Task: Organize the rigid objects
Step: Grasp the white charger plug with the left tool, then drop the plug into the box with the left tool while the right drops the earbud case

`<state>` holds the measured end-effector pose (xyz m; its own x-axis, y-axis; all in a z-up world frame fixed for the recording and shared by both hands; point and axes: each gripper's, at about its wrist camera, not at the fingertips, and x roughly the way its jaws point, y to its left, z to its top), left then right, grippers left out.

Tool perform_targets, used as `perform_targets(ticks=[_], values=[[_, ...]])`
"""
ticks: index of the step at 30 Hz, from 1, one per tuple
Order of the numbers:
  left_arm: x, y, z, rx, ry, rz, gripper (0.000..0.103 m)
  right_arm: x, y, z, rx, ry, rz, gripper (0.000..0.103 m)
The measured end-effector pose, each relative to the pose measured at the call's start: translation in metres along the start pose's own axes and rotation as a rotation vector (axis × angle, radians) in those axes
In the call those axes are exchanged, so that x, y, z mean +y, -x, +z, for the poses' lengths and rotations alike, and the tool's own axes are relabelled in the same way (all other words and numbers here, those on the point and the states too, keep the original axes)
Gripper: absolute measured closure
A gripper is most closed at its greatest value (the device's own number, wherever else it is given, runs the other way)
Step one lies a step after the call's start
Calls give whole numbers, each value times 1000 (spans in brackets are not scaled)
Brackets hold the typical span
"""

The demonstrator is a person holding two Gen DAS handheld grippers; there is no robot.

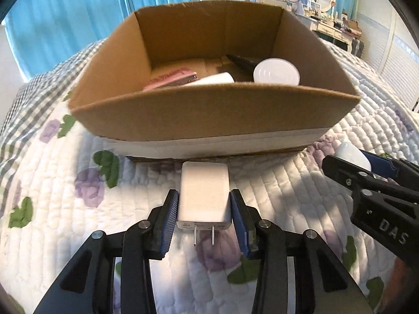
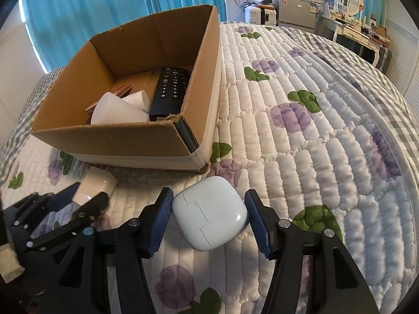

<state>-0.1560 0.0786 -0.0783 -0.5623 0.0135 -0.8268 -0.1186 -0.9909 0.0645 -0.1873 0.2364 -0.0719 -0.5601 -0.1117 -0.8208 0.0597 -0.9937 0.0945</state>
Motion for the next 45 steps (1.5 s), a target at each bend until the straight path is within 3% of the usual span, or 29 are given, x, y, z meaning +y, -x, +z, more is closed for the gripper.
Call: perform_targets(ticks=[9,16,22,28,32,37,45], values=[[8,43,-11,-47,-23,-4,63,14,29,-15,-39,63,-6,47],[19,84,4,-102,8,-34,63,27,67,-4,-107,128,17,47],[27,121,31,-188,0,-54,63,40,105,14,-169,178,53,47],[32,139,72,-265,-34,-58,63,54,130,55,-241,235,49,47],[37,130,105,-286,-27,-61,63,60,136,91,-276,249,63,47],[41,90,145,-283,-26,-67,63,65,122,129,-292,271,70,47],[31,11,167,-221,-57,-111,63,60,64,172,-267,284,61,47]])
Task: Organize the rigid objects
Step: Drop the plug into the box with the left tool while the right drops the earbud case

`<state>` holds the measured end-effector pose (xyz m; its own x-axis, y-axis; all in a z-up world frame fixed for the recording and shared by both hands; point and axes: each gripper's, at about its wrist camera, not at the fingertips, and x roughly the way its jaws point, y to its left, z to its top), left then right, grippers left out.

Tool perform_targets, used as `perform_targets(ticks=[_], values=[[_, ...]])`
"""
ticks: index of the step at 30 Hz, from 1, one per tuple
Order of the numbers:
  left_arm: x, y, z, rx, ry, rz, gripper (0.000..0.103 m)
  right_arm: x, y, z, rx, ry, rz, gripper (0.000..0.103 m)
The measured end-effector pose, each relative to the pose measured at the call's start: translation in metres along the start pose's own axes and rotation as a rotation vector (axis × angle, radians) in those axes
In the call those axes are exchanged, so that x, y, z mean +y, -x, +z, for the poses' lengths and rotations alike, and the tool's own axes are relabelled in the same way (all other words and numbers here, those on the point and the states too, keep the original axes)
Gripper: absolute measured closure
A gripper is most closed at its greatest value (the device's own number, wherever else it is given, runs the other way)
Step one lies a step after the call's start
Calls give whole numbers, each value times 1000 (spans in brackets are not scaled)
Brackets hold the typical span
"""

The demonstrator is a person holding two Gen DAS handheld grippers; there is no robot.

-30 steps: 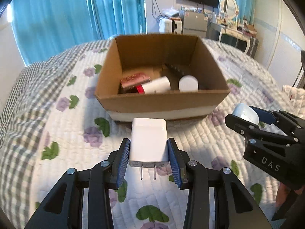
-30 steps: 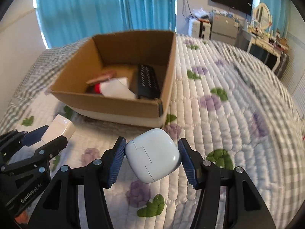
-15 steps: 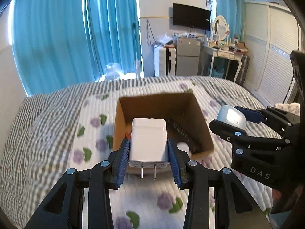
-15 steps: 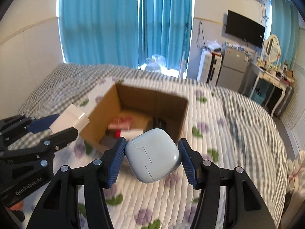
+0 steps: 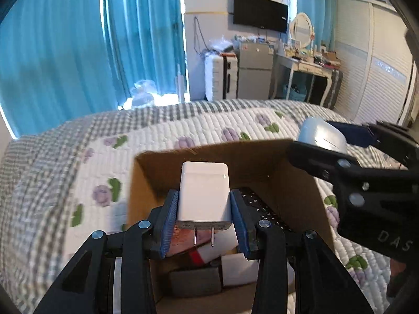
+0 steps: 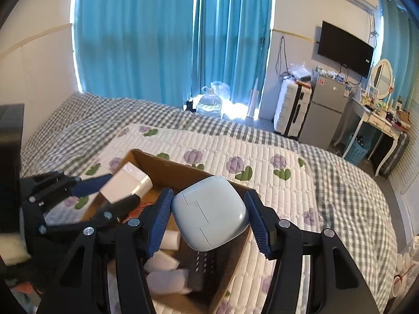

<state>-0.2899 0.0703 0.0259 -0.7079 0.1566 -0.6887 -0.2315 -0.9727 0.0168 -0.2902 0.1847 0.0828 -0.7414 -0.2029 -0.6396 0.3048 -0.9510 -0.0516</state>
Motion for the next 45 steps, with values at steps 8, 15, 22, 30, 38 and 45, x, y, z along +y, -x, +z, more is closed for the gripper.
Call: perform_targets(ticks=[8,15,22,30,38,45], values=[[-2,-49,-15,86,24,-27,62,-22,-54,-12,45,-34,34,47],[8,-35,-13,81,92,-47,60,-35,-56,-18,51,-70,41,47],[21,7,-4,8,63,22,60,-26,-44,-18,64,-80,46,47],[53,18,-10,-11,44,120,60,6,-90,-22,195,-60,98,47],[62,10,-19,-22,39,113,60,11,-127,-23,259,-77,115,45],[51,35,-16,-43,32,117,60,0,-101,-19,205,-136,103,40]])
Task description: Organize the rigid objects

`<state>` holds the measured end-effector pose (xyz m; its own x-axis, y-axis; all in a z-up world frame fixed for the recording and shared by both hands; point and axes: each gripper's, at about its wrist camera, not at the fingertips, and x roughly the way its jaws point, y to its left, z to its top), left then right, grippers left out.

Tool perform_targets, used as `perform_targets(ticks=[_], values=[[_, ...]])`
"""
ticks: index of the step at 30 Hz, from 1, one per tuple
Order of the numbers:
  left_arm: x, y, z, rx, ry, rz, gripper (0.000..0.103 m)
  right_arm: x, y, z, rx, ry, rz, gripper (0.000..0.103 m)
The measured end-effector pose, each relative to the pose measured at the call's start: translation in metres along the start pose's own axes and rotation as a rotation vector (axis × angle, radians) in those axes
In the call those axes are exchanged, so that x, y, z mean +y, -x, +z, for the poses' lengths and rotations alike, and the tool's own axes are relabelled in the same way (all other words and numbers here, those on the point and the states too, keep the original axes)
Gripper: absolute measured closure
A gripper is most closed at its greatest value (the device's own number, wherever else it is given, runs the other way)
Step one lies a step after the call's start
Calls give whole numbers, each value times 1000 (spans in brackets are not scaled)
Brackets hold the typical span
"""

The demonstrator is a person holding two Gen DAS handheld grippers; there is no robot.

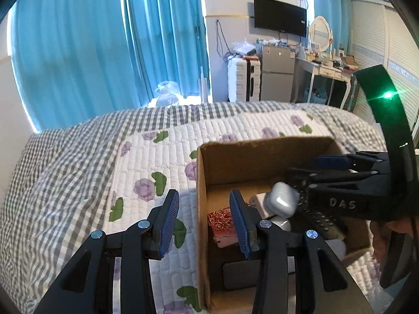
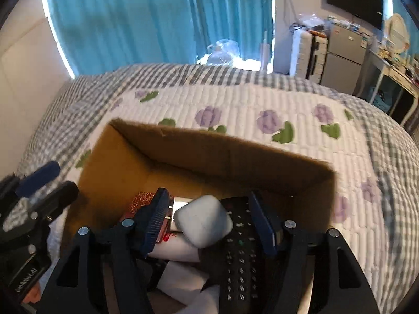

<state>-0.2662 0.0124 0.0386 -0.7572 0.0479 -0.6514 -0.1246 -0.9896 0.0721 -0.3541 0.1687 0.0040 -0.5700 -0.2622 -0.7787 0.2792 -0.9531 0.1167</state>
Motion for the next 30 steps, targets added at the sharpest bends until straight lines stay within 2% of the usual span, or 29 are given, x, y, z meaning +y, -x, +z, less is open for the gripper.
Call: perform_targets(ticks=[6,11,16,17,18,20,22,24,27,29,30], values=[[-10,71,16,-92,-11,-5,60,-3,80,4,-80,18,-68,40],[-20,140,27,-183,-20,0,60,6,176,-2,-202,68,-161,40],[-22,199,24,-256,-18,23,60,24,262,-19,-335,90,-201,40],[-21,208,22,-272,-15,21,58,29,281,-25,-369,103,-197,40],[-20,215,20,-285,-12,18,54,34,298,-32,-401,113,-196,35],[-16,228,14,-315,-6,13,40,42,318,-43,-445,120,-208,26],[-13,234,8,-335,4,12,40,48,334,-57,-486,122,-218,23],[-8,234,0,-339,18,12,37,52,341,-69,-503,111,-213,19],[-2,228,-11,-353,38,21,22,55,342,-87,-528,94,-200,10],[-2,224,-19,-370,38,48,8,59,336,-103,-561,90,-207,6],[-4,218,-23,-381,29,61,6,61,332,-109,-578,87,-203,3]])
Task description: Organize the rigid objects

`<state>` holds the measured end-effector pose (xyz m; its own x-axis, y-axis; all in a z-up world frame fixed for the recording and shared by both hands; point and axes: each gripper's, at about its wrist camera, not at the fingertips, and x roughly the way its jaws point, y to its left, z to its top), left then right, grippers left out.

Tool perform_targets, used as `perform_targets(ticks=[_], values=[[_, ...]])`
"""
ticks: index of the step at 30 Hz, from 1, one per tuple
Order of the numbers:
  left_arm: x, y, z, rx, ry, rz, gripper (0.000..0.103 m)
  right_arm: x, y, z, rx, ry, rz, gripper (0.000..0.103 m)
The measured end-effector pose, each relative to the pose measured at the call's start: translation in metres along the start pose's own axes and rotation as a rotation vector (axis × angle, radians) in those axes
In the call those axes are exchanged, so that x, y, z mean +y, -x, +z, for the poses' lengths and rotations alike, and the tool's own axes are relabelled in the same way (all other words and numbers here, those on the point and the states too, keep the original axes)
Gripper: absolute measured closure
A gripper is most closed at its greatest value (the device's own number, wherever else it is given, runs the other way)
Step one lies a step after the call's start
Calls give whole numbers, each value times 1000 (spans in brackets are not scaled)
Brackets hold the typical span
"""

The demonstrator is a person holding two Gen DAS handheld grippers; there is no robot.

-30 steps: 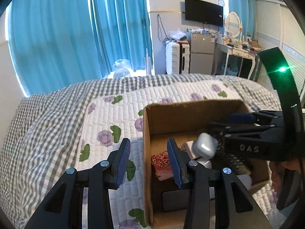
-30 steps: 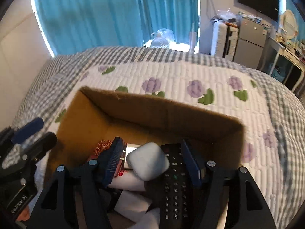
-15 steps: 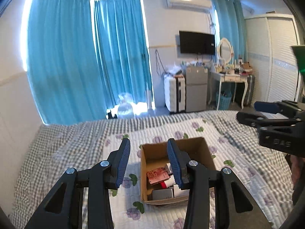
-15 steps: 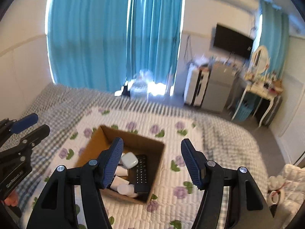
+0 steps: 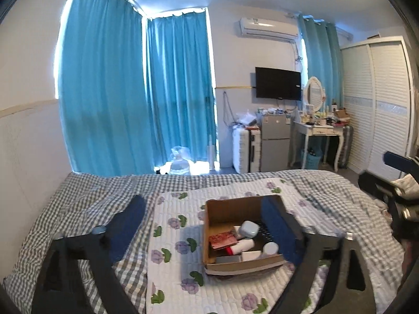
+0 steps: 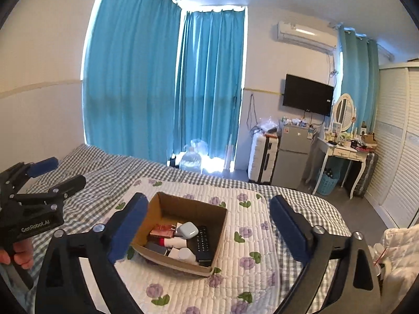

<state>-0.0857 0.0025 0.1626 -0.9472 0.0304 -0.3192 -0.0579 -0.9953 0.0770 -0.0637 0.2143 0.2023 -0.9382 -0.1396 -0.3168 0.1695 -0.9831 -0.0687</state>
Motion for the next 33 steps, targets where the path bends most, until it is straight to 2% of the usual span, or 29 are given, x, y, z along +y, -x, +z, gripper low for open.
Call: perform_targets(ticks=[2,5,8,11,14,16,19,23,33], values=[[-3,-4,-14,-20,-18,12,1,5,-5,-19,-34,-5,6,0],[-9,-16,-40,-45,-20,23,0,9,-25,-51,-39,-18,-12,0],[-11,-25,-74,-42,-22,8,0,9,-54,-83,3,-36,0,0],[-17,-36,-105,-30,-27,23,0,3,-77,-116,41,-34,-41,0],[-22,-46,-126,-3,-66,41,0,-4,-94,-143,93,-53,-63,0],[-19,-53,-131,29,-29,39,0,-7,-101,-154,120,-55,-83,0],[-13,-53,-132,22,18,33,0,-11,-104,-160,142,-73,-74,0],[-11,-52,-135,5,25,40,0,-10,-101,-161,124,-71,-58,0],[-16,-57,-141,39,15,22,0,-11,-94,-158,77,-92,-65,0]])
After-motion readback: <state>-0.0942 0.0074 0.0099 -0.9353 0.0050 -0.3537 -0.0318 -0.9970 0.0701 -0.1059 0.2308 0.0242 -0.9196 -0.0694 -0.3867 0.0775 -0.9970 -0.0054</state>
